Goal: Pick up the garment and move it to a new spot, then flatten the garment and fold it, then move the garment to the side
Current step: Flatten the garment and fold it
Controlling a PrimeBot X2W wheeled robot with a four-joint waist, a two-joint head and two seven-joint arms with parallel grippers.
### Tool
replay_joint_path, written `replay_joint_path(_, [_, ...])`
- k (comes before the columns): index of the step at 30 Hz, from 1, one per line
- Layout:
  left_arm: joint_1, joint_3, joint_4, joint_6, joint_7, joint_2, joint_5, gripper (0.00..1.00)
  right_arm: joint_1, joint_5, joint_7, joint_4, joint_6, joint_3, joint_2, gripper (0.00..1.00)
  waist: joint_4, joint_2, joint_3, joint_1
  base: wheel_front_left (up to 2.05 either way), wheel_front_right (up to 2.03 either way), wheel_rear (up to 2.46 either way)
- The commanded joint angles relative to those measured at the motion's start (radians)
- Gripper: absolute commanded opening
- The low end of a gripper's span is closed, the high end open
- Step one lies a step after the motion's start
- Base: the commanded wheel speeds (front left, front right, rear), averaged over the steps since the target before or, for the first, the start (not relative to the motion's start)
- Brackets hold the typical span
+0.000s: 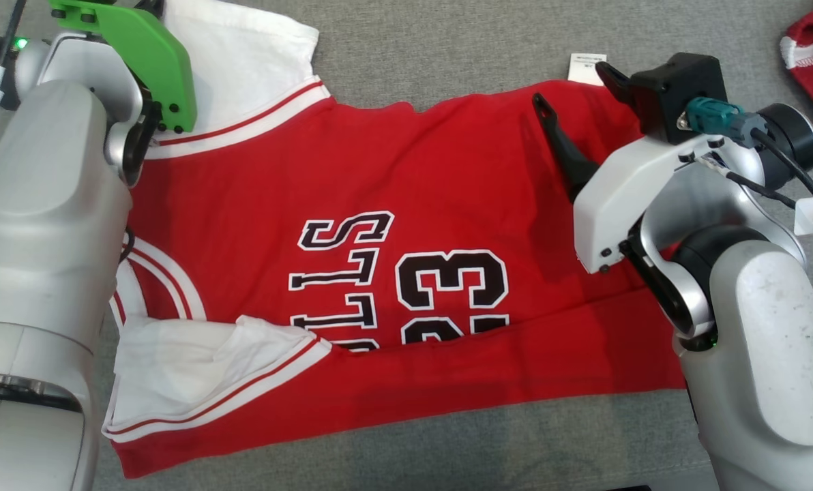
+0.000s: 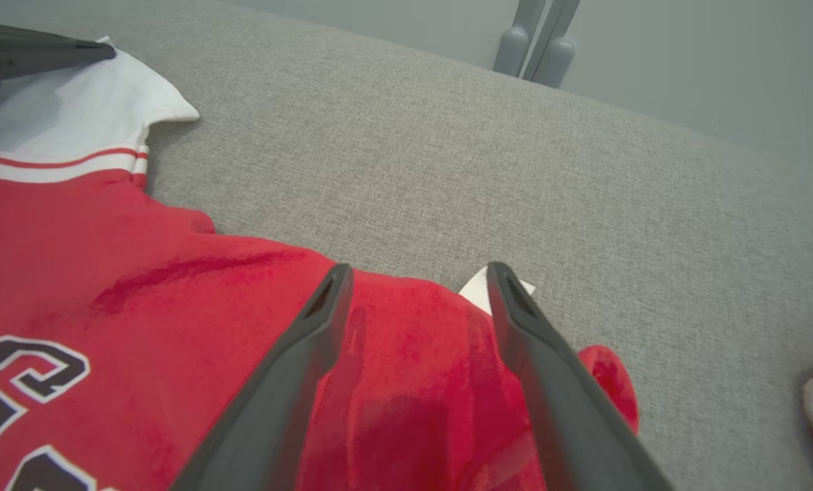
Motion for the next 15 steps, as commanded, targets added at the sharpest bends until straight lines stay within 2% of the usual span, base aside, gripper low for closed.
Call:
replay_joint_path(1, [0.012,-0.003,0.018,-0.002,-0.005,-0.015,-0.008,0.0,0.024,-0.012,0.009,-0.014,-0.001,-0.009,-0.001,1.0,0.018,-0.0001,0.002,-0.0001,0.0,0.0,0.0])
replay_joint_path(7, [0.032,-0.011,0.043,0.002,-0.055,-0.073,-0.021,0.0,0.087,-0.06,0.006,-0.065,-0.001,-0.054,0.019,1.0,0.055,-0.0001,-0.014,-0.0001,0.0,0.0,0.0])
replay_joint_path(11, [0.03,-0.018,0.061,-0.003,-0.068,-0.088,-0.025,0.0,0.093,-0.109,-0.005,-0.059,-0.001,-0.057,0.026,1.0,0.06,-0.0001,-0.02,-0.0001,0.0,0.0,0.0])
replay_joint_path(15, [0.016,-0.027,0.079,-0.008,-0.08,-0.106,-0.032,0.0,0.092,-0.212,0.004,-0.029,-0.001,-0.074,0.029,1.0,0.066,-0.0001,-0.022,-0.0001,0.0,0.0,0.0])
